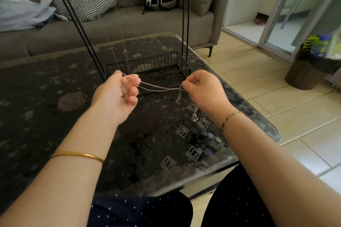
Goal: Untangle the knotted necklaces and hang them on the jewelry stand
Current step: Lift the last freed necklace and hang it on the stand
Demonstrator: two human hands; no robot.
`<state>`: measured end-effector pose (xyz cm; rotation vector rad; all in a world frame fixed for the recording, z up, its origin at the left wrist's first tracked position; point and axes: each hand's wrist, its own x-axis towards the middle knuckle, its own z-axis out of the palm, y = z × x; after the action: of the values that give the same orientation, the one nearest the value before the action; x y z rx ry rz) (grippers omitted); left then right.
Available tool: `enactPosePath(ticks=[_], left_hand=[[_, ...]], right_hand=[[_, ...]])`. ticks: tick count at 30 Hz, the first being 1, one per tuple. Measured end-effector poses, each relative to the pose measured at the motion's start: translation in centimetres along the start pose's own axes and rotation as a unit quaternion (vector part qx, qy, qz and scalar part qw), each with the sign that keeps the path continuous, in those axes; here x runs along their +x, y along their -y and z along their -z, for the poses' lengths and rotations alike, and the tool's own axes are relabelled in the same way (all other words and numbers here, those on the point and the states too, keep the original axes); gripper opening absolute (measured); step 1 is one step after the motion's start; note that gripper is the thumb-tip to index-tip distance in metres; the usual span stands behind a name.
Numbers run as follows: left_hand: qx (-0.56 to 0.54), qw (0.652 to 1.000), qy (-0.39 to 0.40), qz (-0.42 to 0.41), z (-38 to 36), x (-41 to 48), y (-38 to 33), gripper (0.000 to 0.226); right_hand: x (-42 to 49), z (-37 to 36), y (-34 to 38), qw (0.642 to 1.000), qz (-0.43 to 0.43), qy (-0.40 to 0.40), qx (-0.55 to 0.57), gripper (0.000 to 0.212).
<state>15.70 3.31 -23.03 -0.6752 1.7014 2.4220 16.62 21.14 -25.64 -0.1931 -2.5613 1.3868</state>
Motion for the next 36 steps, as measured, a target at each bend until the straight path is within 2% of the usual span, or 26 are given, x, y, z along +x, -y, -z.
enactPosePath(ticks=[6, 10, 14, 16, 18, 20, 23, 27, 30, 32, 34, 36], left_hand=[[-0.057, 0.997, -0.043, -0.018, 0.0, -0.1, -0.5, 0.050], [-0.024, 0.997, -0.054, -0.039, 0.0, -0.1, -0.4, 0.050], [0.095, 0.993, -0.015, -0.065, -0.2, -0.1, 0.2, 0.031], [0.181, 0.977, 0.007, -0.114, -0.4, -0.1, 0.5, 0.018], [0.249, 0.953, 0.033, -0.168, -0.6, -0.2, 0.8, 0.018], [0.302, 0.929, 0.037, -0.211, -0.7, -0.3, 1.0, 0.021], [0.340, 0.908, 0.035, -0.242, -0.6, -0.5, 1.1, 0.013], [0.311, 0.926, 0.027, -0.212, -0.6, -0.5, 1.0, 0.023], [0.296, 0.935, 0.043, -0.189, -0.6, -0.6, 0.9, 0.024], [0.292, 0.938, 0.068, -0.175, -0.7, -0.9, 0.8, 0.022], [0.288, 0.937, 0.099, -0.172, -0.8, -1.2, 0.7, 0.021], [0.285, 0.933, 0.126, -0.178, -0.9, -1.6, 0.6, 0.023]], right_hand=[[0.2, 0.2, -0.5, 1.000, -0.023, -0.001, -0.016, 0.013], [0.2, 0.3, -0.6, 0.999, -0.035, 0.006, -0.019, 0.016], [0.0, 0.4, -0.2, 1.000, -0.021, 0.021, -0.009, 0.023], [-0.1, 0.6, 0.1, 0.999, -0.004, 0.037, 0.003, 0.025], [-0.3, 0.6, 0.4, 0.998, 0.007, 0.054, 0.002, 0.027], [-0.5, 0.5, 0.6, 0.996, 0.008, 0.087, -0.020, 0.030], [-0.9, 0.0, 0.6, 0.980, -0.008, 0.183, -0.072, 0.033], [-1.2, -0.7, 0.9, 0.939, 0.008, 0.287, -0.189, 0.026], [-0.9, -1.3, 0.9, 0.925, 0.011, 0.280, -0.258, 0.026], [-0.7, -1.7, 1.1, 0.954, 0.009, 0.201, -0.221, 0.027], [-0.4, -2.0, 1.7, 0.986, -0.011, 0.148, -0.074, 0.032], [-0.6, -2.2, 2.5, 0.975, -0.039, 0.202, 0.089, 0.035]])
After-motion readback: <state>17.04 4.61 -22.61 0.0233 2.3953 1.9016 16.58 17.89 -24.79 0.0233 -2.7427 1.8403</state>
